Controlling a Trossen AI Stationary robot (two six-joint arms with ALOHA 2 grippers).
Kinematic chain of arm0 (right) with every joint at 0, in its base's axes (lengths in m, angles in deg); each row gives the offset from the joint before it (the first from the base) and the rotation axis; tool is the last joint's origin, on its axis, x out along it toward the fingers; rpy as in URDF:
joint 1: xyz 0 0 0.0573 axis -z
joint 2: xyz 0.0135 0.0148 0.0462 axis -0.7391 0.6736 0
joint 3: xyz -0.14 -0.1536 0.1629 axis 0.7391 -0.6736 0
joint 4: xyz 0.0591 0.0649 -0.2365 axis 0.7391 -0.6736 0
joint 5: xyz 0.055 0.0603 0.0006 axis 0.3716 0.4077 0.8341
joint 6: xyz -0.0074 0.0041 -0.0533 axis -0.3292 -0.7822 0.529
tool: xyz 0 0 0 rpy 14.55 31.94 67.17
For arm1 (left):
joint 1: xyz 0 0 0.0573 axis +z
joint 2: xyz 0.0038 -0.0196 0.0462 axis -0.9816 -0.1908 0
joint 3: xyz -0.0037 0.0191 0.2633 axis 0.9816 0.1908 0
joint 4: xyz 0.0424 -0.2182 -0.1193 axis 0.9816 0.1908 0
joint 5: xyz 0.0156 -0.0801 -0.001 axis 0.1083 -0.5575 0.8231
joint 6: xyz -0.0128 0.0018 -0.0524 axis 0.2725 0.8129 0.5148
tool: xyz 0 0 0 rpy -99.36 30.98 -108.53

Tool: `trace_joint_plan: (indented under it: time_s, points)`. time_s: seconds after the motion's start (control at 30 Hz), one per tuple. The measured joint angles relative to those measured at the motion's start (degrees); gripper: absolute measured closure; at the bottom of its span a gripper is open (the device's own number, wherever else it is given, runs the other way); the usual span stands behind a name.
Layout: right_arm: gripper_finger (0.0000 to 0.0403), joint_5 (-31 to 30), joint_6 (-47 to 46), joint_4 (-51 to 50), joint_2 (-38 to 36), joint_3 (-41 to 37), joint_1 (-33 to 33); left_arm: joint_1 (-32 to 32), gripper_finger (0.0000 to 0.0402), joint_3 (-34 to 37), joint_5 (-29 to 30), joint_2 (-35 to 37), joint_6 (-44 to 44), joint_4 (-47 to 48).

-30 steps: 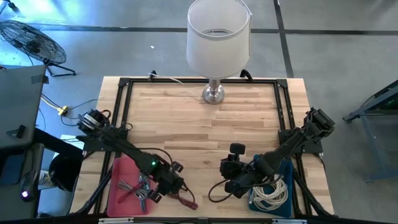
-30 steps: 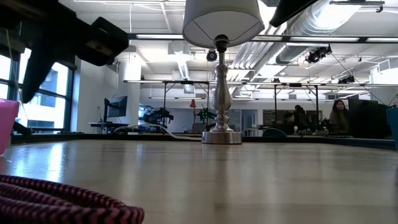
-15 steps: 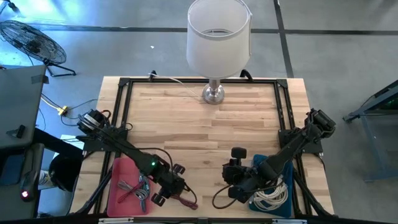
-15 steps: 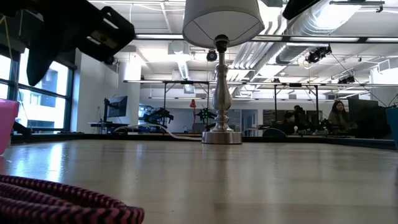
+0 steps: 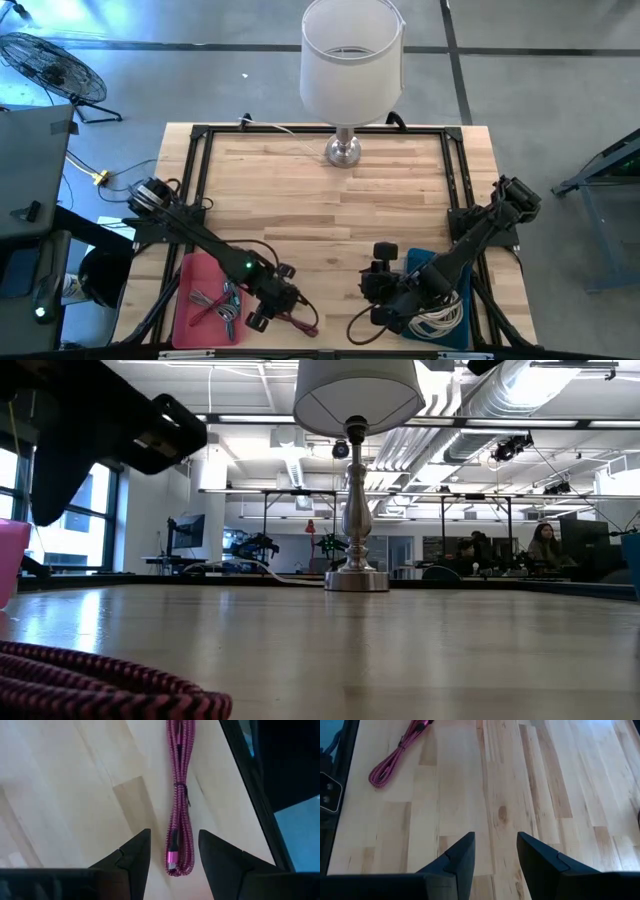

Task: Pick & Place USB Port
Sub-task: Put the bottom red USB cable into the pink bin

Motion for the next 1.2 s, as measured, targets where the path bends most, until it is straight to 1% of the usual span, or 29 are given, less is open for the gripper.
trace_joint_plan:
  time_s: [0.17, 0.3, 0.93, 1.2]
  points:
    - [0.0265, 0.00, 0.40, 0.60, 0.02, 0.00, -0.11, 0.00, 0.0238, 0.03, -2.94, -2.41, 0.27, -0.76]
    - [0.0265, 0.04, 0.51, 1.12, 0.02, 0.00, -0.40, -0.02, 0.0238, -0.02, -3.77, -3.25, 1.23, -1.31]
    - [0.0265, 0.05, 0.45, 2.35, 0.02, 0.00, -1.97, 0.00, 0.0238, -0.06, -3.86, -3.46, 2.84, -1.84]
    - [0.0265, 0.46, 0.50, 2.33, 0.02, 0.00, -1.97, -0.01, 0.0238, -0.06, -5.58, -3.46, 4.96, -1.89]
